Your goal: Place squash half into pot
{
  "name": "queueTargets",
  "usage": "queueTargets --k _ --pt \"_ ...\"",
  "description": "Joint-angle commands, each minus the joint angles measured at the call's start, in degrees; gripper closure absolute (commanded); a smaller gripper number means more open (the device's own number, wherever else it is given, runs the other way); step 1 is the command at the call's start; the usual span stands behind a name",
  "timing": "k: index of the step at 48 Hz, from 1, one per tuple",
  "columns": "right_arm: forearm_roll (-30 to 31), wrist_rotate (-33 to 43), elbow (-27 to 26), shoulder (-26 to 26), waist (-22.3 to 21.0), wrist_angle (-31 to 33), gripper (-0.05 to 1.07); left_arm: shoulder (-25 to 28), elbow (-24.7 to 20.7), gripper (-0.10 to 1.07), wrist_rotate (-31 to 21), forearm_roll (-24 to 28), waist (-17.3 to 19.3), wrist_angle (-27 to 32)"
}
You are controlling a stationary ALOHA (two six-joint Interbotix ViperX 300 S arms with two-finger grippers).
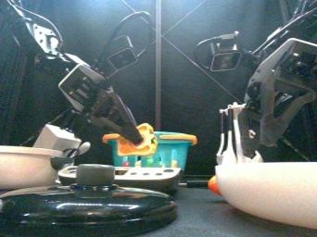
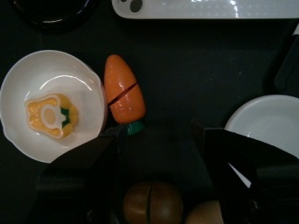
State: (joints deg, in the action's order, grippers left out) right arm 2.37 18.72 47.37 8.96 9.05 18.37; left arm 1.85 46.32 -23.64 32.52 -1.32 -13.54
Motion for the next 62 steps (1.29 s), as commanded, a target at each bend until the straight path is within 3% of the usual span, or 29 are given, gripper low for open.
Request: queueTargets --k 1,13,22,30,49,62 --pt "0.0 0.0 -0.44 0.7 -0.26 -0.35 0.1 -1.32 -0.62 0.35 -0.09 -0.09 0.0 -0.26" --pt "0.0 0.0 -0.35 0.7 -0.18 -0.18 0.1 -4.83 0.88 0.36 -0.18 -0.18 0.0 0.26" --pt "0.0 0.0 -0.35 0.44 -0.18 -0.18 0.1 -10.28 4.66 0.36 -0.35 -2.29 -0.44 7.12" --pt "0.0 0.0 -0.44 -0.35 -0.26 -0.18 0.1 -17.84 8.96 0.36 -0.35 -6.06 -0.79 14.15" --pt "-0.09 0.09 -1.41 -1.67 -0.26 -0.26 0.1 -38.94 20.83 0.36 -0.26 -15.73 -3.6 21.36" --pt "-0.09 0.09 -2.02 -1.67 -0.44 -0.18 0.1 -43.68 25.05 0.35 -0.35 -20.3 -3.78 28.39"
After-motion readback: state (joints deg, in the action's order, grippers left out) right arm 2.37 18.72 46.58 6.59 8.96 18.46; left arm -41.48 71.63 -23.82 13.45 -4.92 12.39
